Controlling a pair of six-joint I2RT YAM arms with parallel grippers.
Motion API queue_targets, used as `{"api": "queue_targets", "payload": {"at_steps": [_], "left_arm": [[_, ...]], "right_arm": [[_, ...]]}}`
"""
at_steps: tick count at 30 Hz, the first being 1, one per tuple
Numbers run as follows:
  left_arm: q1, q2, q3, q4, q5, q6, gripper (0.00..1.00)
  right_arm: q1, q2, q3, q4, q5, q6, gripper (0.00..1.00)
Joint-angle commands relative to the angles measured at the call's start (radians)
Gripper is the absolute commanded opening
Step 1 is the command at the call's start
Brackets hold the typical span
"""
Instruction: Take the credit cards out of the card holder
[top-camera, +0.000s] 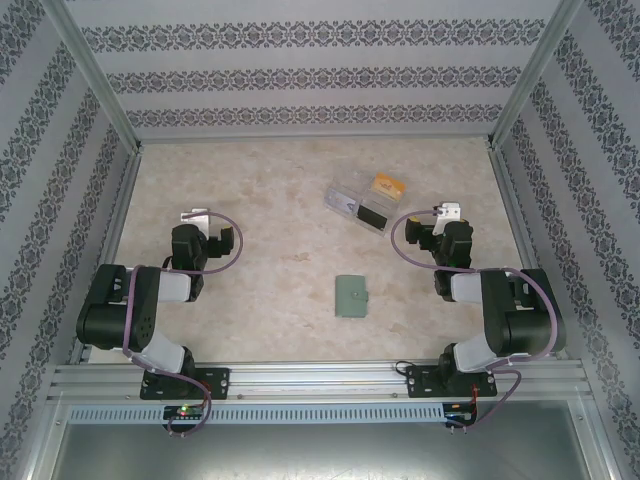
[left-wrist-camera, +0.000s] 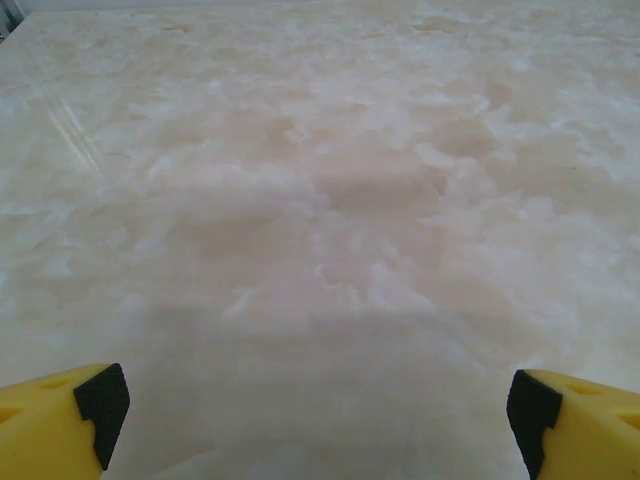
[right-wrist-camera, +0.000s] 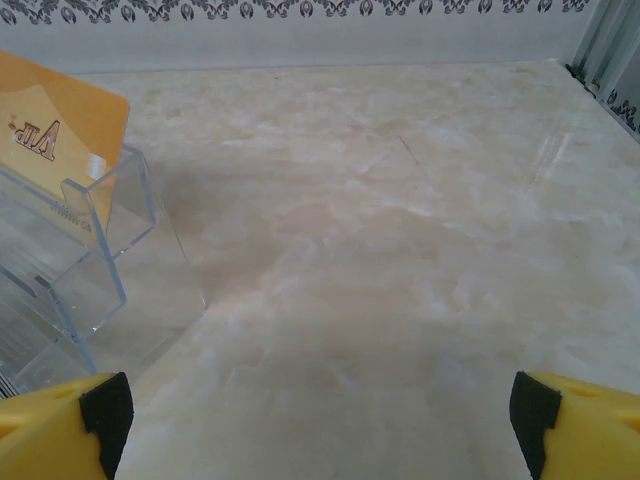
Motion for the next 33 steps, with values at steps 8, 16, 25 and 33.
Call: {"api": "queue_targets", "payload": {"at_steps": [8, 16, 25, 33], "left_arm": [[0.011, 0.011, 0.021, 0.033, 0.022, 0.009, 0.99], [0.017, 0.011, 0.025, 0.027, 0.034, 0.006, 0.99], [0.017, 0.010, 0.023, 0.030, 0.034, 0.006, 0.99], [0.017, -0.057, 0.042, -0.062, -0.023, -0.018, 0.99]], "right_arm": [[0.007, 0.006, 0.024, 0.021, 0.000, -0.018, 0.98], [0.007, 0.007, 0.025, 0.020, -0.002, -0.018, 0.98], [0.008, 0.004, 0.021, 0.025, 0.000, -0.022, 0.98], [0.009, -0.160, 0.039, -0.144, 0.058, -0.002, 0.98]]}}
